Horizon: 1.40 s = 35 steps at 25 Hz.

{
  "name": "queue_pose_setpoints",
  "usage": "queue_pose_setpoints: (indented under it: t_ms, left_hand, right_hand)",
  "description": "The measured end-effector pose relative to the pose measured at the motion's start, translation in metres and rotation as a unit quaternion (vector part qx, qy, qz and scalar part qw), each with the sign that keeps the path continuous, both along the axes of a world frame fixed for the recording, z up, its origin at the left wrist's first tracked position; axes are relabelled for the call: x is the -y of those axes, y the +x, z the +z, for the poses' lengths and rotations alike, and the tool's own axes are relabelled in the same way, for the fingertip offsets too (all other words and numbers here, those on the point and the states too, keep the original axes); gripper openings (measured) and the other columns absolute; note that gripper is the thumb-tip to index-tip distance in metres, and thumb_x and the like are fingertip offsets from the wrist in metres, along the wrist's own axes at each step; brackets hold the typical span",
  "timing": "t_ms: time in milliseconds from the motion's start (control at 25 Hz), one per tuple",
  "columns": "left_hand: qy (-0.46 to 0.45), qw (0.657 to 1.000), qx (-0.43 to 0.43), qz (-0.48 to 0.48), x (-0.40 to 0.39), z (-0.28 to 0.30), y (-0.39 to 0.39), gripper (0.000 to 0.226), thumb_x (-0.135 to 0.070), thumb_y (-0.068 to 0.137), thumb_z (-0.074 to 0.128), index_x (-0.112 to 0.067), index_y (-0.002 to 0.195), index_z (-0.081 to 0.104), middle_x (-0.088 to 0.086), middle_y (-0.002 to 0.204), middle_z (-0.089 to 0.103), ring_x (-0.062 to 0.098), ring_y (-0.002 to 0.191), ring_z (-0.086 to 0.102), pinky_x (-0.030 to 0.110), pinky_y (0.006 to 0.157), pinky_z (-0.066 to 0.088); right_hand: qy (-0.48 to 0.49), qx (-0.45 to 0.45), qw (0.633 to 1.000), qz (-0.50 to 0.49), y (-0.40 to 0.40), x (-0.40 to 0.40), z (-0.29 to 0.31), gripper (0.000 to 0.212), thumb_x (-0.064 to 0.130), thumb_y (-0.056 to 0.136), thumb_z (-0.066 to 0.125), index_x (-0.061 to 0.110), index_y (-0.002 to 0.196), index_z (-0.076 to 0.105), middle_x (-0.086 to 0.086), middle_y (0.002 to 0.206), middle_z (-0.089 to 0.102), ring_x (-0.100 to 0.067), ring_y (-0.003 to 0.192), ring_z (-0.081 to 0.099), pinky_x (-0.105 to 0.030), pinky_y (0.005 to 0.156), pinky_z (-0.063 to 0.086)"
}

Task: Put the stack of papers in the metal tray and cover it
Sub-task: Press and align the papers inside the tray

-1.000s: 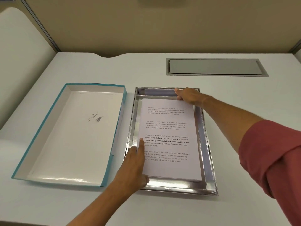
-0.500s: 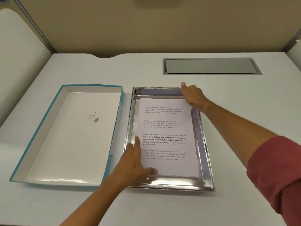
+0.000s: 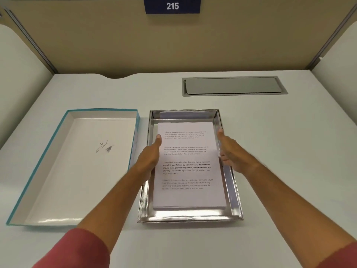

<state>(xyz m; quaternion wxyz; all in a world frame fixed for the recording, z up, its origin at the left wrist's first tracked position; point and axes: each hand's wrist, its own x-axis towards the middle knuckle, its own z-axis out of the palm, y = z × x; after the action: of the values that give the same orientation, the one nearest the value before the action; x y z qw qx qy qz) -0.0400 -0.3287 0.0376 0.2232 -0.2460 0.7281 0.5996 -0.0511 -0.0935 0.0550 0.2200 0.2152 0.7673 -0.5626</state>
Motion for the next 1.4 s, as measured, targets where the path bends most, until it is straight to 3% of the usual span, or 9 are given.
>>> queue_pose_setpoints:
  t_ms: [80, 280, 400, 600, 760, 880, 960, 1120, 1400]
  left_hand:
    - [0.021, 1.000, 0.003, 0.006, -0.001, 0.002, -0.001, 0.073, -0.066, 0.092, 0.025, -0.017, 0.144, 0.035, 0.014, 0.149, 0.042, 0.037, 0.128, 0.048, 0.045, 0.091, 0.040]
    - [0.072, 0.997, 0.016, 0.021, 0.002, 0.005, -0.002, 0.080, -0.070, 0.090, 0.020, -0.013, 0.143, 0.039, 0.001, 0.111, 0.058, 0.012, 0.076, 0.056, 0.037, 0.082, 0.039]
    - [0.104, 0.994, 0.033, 0.011, 0.007, 0.003, -0.003, 0.085, -0.072, 0.089, 0.018, -0.011, 0.147, 0.033, 0.012, 0.139, 0.052, 0.017, 0.084, 0.054, 0.036, 0.086, 0.037]
    - [0.106, 0.994, 0.021, -0.008, 0.007, 0.004, 0.001, 0.080, -0.068, 0.092, 0.021, -0.012, 0.148, 0.032, 0.003, 0.122, 0.054, 0.017, 0.091, 0.053, 0.036, 0.087, 0.037]
    - [-0.109, 0.982, -0.042, -0.148, 0.012, -0.007, 0.031, 0.061, -0.055, 0.089, 0.053, -0.015, 0.135, 0.046, 0.003, 0.130, 0.060, 0.021, 0.102, 0.060, 0.035, 0.091, 0.048]
    - [-0.285, 0.905, -0.074, -0.308, 0.009, -0.024, 0.070, 0.102, -0.044, 0.073, 0.075, -0.015, 0.151, 0.015, 0.008, 0.138, 0.050, 0.025, 0.119, 0.054, 0.033, 0.092, 0.049]
    - [-0.322, 0.877, -0.069, -0.350, 0.005, -0.033, 0.088, 0.124, -0.042, 0.068, 0.079, -0.019, 0.152, -0.008, 0.010, 0.139, 0.042, 0.025, 0.123, 0.048, 0.036, 0.098, 0.047]
    - [-0.383, 0.842, -0.087, -0.370, 0.003, -0.045, 0.099, 0.130, -0.037, 0.068, 0.082, -0.019, 0.150, -0.017, 0.013, 0.139, 0.039, 0.026, 0.123, 0.048, 0.038, 0.099, 0.047]
    - [-0.442, 0.806, -0.117, -0.376, -0.001, -0.046, 0.102, 0.124, -0.029, 0.074, 0.079, -0.014, 0.150, -0.018, 0.016, 0.137, 0.040, 0.025, 0.120, 0.050, 0.036, 0.098, 0.048]
  right_hand:
    - [0.005, 0.018, 1.000, -0.014, 0.001, 0.002, -0.001, 0.057, 0.066, 0.093, 0.019, 0.022, 0.105, 0.052, 0.015, 0.034, 0.045, 0.000, 0.031, 0.044, -0.016, 0.034, 0.034]
    - [-0.036, 0.032, 0.999, -0.004, 0.006, 0.005, -0.008, 0.057, 0.070, 0.091, 0.012, 0.027, 0.076, 0.046, 0.013, 0.047, 0.057, -0.001, 0.045, 0.056, -0.022, 0.053, 0.048]
    - [-0.049, 0.056, 0.997, -0.012, 0.004, 0.002, -0.014, 0.069, 0.072, 0.089, 0.013, 0.017, 0.104, 0.051, -0.006, 0.096, 0.064, -0.026, 0.095, 0.062, -0.041, 0.093, 0.047]
    - [-0.002, 0.030, 0.999, 0.017, 0.010, 0.006, -0.013, 0.054, 0.066, 0.093, 0.023, 0.023, 0.094, 0.056, -0.003, 0.096, 0.066, -0.019, 0.087, 0.061, -0.037, 0.085, 0.046]
    - [0.184, -0.076, 0.966, 0.166, 0.047, 0.002, -0.019, 0.064, 0.043, 0.088, 0.060, 0.016, 0.142, 0.038, -0.001, 0.128, 0.060, -0.021, 0.115, 0.057, -0.020, 0.083, 0.042]
    - [0.250, -0.071, 0.916, 0.305, 0.088, -0.003, -0.028, 0.107, 0.041, 0.078, 0.073, 0.019, 0.154, 0.001, -0.009, 0.148, 0.041, -0.026, 0.133, 0.043, -0.027, 0.103, 0.037]
    - [0.267, -0.061, 0.895, 0.353, 0.106, -0.003, -0.037, 0.116, 0.041, 0.076, 0.074, 0.024, 0.152, -0.012, -0.009, 0.153, 0.026, -0.028, 0.141, 0.028, -0.035, 0.110, 0.034]
    - [0.285, -0.069, 0.884, 0.363, 0.115, -0.002, -0.044, 0.118, 0.035, 0.078, 0.075, 0.022, 0.151, -0.016, -0.012, 0.151, 0.021, -0.033, 0.145, 0.014, -0.036, 0.110, 0.032]
    - [0.365, -0.135, 0.843, 0.372, 0.118, -0.001, -0.048, 0.114, 0.028, 0.079, 0.077, 0.014, 0.152, -0.010, -0.017, 0.133, 0.038, -0.029, 0.119, 0.047, -0.032, 0.094, 0.048]
